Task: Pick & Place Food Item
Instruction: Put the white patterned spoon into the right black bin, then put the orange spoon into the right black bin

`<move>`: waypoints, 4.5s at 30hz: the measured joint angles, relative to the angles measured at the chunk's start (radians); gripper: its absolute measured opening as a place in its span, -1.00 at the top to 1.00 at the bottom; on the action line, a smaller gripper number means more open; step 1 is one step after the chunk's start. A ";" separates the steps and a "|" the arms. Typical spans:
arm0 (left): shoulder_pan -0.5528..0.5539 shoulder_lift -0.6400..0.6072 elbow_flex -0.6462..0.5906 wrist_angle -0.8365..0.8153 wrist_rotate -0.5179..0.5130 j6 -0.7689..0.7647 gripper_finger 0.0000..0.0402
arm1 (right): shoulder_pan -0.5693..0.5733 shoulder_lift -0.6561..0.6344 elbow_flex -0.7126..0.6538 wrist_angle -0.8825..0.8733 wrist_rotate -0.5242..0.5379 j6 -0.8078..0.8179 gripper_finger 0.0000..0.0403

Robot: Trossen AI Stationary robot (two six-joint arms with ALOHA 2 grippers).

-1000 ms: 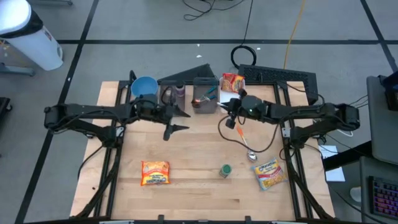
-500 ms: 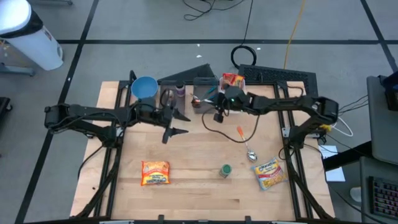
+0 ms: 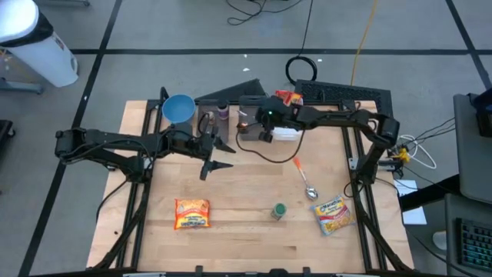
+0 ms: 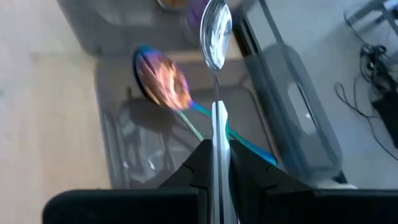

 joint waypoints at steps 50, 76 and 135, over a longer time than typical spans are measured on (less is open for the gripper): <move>0.000 0.000 0.000 0.014 -0.001 0.016 -0.22 | -0.061 0.178 0.236 -0.324 0.008 0.054 0.89; 0.000 0.000 0.000 0.013 -0.001 0.017 -0.22 | -0.056 0.179 0.235 -0.308 -0.044 0.059 0.73; -0.021 0.000 0.001 0.129 -0.054 -0.070 -0.22 | 0.302 -0.768 -1.087 1.548 -0.153 0.532 -0.11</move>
